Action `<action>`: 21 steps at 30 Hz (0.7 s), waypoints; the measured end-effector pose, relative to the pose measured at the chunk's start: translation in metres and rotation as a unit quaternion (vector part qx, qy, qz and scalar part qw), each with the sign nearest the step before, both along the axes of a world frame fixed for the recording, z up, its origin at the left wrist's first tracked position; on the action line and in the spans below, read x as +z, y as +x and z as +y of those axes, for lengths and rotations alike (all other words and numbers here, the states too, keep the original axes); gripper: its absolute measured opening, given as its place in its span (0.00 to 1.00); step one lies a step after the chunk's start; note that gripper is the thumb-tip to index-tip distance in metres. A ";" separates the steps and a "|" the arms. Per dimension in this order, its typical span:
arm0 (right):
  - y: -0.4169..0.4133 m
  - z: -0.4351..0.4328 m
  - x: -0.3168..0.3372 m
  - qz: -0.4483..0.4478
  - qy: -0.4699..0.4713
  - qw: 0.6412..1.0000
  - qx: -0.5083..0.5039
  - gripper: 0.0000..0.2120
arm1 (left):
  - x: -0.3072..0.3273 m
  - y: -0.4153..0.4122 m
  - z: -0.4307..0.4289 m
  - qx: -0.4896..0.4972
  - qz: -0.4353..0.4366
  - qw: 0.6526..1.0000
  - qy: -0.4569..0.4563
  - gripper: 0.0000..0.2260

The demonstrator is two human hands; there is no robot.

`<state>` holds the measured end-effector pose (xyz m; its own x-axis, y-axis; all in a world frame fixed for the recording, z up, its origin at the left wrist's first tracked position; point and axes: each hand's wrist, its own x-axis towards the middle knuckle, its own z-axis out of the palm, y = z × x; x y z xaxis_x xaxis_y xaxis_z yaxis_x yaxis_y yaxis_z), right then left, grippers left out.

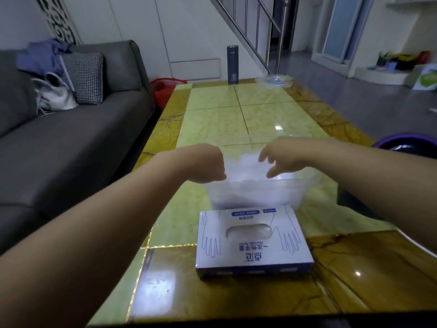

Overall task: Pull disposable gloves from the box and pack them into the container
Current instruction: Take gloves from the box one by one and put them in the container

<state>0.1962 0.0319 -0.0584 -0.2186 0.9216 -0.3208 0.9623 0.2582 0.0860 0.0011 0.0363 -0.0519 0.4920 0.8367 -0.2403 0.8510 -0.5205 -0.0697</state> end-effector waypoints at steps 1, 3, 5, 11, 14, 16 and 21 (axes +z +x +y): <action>0.000 -0.012 0.008 0.023 0.045 0.998 0.025 0.24 | 0.002 -0.006 -0.005 0.006 -0.029 1.000 0.009 0.16; -0.005 -0.037 0.020 0.095 0.120 0.986 0.066 0.16 | 0.006 -0.018 -0.015 0.019 -0.081 0.996 0.027 0.17; -0.012 -0.064 0.020 0.158 0.136 0.972 0.108 0.10 | 0.007 -0.026 -0.028 0.023 -0.113 0.992 0.043 0.19; -0.020 -0.100 -0.039 0.087 0.017 0.988 0.129 0.13 | -0.010 -0.043 -0.068 0.044 -0.218 0.971 0.081 0.16; -0.021 -0.099 -0.057 0.063 0.022 0.989 0.132 0.16 | -0.029 -0.049 -0.089 0.059 -0.286 0.949 0.119 0.10; -0.024 -0.097 -0.063 0.053 0.035 0.987 0.149 0.15 | -0.045 -0.049 -0.100 0.056 -0.281 0.953 0.100 0.07; -0.035 -0.088 -0.076 0.110 0.066 0.986 0.103 0.05 | -0.073 -0.043 -0.110 0.061 -0.155 0.984 -0.060 0.21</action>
